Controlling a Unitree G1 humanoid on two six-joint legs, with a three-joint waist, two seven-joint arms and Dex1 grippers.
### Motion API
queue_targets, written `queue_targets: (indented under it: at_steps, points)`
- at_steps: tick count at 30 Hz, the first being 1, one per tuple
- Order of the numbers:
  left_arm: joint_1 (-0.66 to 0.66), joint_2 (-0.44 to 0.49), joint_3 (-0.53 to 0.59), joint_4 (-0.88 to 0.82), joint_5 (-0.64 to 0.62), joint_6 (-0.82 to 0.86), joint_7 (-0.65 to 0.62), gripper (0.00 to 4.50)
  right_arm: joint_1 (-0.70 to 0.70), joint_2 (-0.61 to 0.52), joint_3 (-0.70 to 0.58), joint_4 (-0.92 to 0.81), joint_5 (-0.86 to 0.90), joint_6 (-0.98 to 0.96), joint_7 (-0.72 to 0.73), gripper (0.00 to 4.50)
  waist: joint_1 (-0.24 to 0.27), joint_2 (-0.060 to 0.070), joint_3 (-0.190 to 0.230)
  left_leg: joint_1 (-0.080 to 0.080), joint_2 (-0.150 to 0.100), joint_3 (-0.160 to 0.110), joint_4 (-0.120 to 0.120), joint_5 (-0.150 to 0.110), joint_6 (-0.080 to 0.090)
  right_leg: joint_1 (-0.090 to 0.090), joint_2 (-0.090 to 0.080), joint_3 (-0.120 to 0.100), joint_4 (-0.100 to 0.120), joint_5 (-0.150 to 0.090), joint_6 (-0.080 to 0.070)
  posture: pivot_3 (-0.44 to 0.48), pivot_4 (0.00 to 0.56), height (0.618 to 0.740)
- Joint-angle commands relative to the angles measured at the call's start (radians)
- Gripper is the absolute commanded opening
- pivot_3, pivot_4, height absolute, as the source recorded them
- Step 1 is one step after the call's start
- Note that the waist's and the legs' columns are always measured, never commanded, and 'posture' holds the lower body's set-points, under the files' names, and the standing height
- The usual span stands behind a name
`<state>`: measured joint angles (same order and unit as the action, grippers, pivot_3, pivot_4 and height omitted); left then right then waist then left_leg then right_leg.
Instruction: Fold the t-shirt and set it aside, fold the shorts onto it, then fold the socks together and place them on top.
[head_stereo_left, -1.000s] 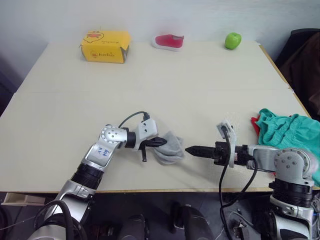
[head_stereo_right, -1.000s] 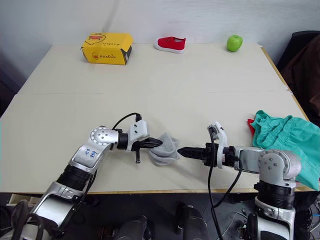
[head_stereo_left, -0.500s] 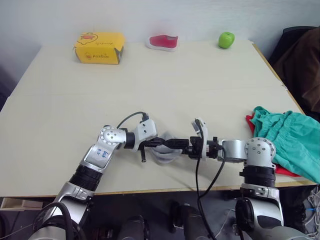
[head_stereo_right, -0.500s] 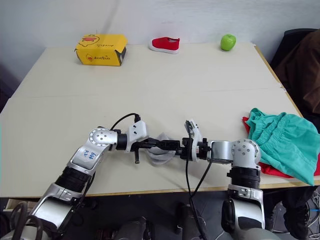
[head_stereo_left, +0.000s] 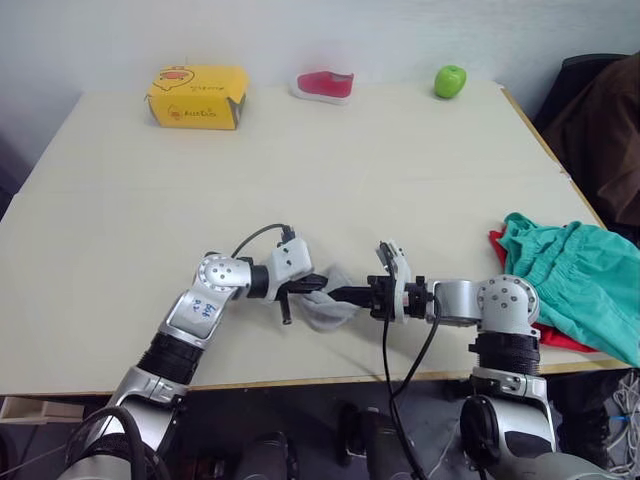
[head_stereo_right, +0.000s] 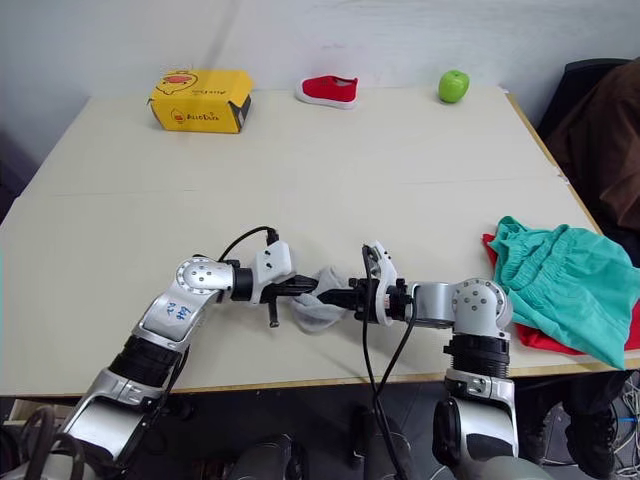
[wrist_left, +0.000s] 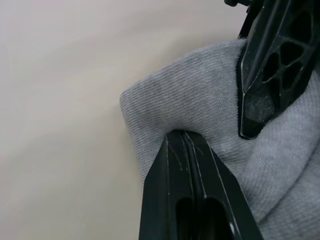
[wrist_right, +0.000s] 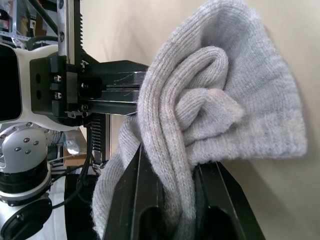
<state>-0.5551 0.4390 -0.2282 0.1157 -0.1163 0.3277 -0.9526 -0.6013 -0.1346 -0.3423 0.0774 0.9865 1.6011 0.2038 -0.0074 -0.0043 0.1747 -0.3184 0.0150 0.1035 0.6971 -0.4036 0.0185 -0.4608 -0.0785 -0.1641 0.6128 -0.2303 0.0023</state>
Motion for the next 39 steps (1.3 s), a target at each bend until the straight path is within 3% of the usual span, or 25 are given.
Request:
queue_targets:
  at_steps: [1,5,8,11,13,16,20,27,31,39]
  points:
    - [-0.007,0.033,0.097,-0.122,-0.184,0.130,-0.103,0.89,0.024,0.017,-0.073,-0.066,0.053,0.012,-0.008,0.20,0.000,0.001,0.001,-0.001,0.000,0.000,0.000,0.000,0.000,-0.001,0.000,0.000,0.000,0.000,0.000,0.000,0.150,0.740]
    - [-0.040,0.133,0.202,-0.221,-0.429,0.377,-0.237,2.13,0.073,-0.030,-0.162,-0.181,0.207,0.013,-0.060,0.20,0.003,0.003,0.002,-0.004,0.000,0.000,0.000,0.000,0.000,-0.003,0.000,0.000,-0.001,0.000,0.000,0.000,0.150,0.740]
    - [-0.073,0.208,0.245,-0.275,-0.561,0.484,-0.315,3.05,0.142,-0.149,-0.271,-0.281,0.454,-0.003,-0.147,0.20,0.009,0.005,0.003,-0.005,0.000,-0.002,0.000,0.000,0.000,-0.003,0.000,-0.001,-0.003,0.000,0.000,0.000,0.150,0.740]
    - [-0.111,0.219,0.265,-0.277,-0.623,0.528,-0.321,3.90,0.307,-0.400,-0.314,-0.322,0.834,-0.208,-0.298,0.20,0.021,0.005,0.004,-0.006,-0.001,-0.007,0.000,0.000,0.000,-0.001,0.000,-0.001,-0.006,0.000,0.001,0.000,0.150,0.740]
    - [-0.124,0.214,0.267,-0.273,-0.630,0.525,-0.313,4.50,0.416,-0.539,-0.381,-0.315,0.966,-0.318,-0.356,0.20,0.026,0.006,0.005,-0.006,-0.002,-0.007,0.000,0.000,0.000,-0.001,0.001,-0.001,-0.007,0.000,0.002,0.000,0.150,0.740]
    - [-0.122,0.194,0.255,-0.270,-0.613,0.491,-0.291,4.50,0.557,-0.668,-0.531,-0.229,0.986,-0.422,-0.385,0.20,0.030,0.003,0.007,-0.005,-0.002,-0.004,-0.001,0.000,0.000,0.002,0.002,0.001,-0.009,0.000,0.002,0.000,0.150,0.740]
    - [-0.113,0.176,0.249,-0.274,-0.602,0.469,-0.262,4.50,0.631,-0.723,-0.601,-0.056,0.927,-0.530,-0.378,0.20,0.022,0.001,0.009,0.004,0.000,-0.001,-0.006,0.001,-0.002,0.011,0.005,0.006,-0.014,0.000,0.003,0.000,0.150,0.740]
    - [-0.111,0.162,0.242,-0.276,-0.605,0.459,-0.229,4.50,0.507,-0.737,-0.487,0.236,0.618,-0.677,-0.285,0.20,0.020,0.001,0.009,0.004,0.000,0.000,-0.009,0.001,-0.002,0.010,0.006,0.008,-0.014,-0.001,0.004,0.000,0.150,0.740]
    - [-0.120,0.162,0.245,-0.274,-0.608,0.460,-0.216,4.50,0.466,-0.722,-0.409,0.319,0.460,-0.686,-0.228,0.20,0.026,0.003,0.009,0.004,0.000,0.000,-0.009,0.001,-0.003,0.009,0.006,0.008,-0.014,-0.001,0.004,0.000,0.150,0.740]
    - [-0.115,0.186,0.260,-0.249,-0.624,0.496,-0.207,4.50,0.566,-0.731,-0.443,0.194,0.322,-0.671,-0.060,2.82,0.032,0.003,0.009,0.003,0.000,-0.001,-0.009,0.001,-0.003,0.009,0.006,0.008,-0.014,-0.001,0.004,0.000,0.150,0.740]
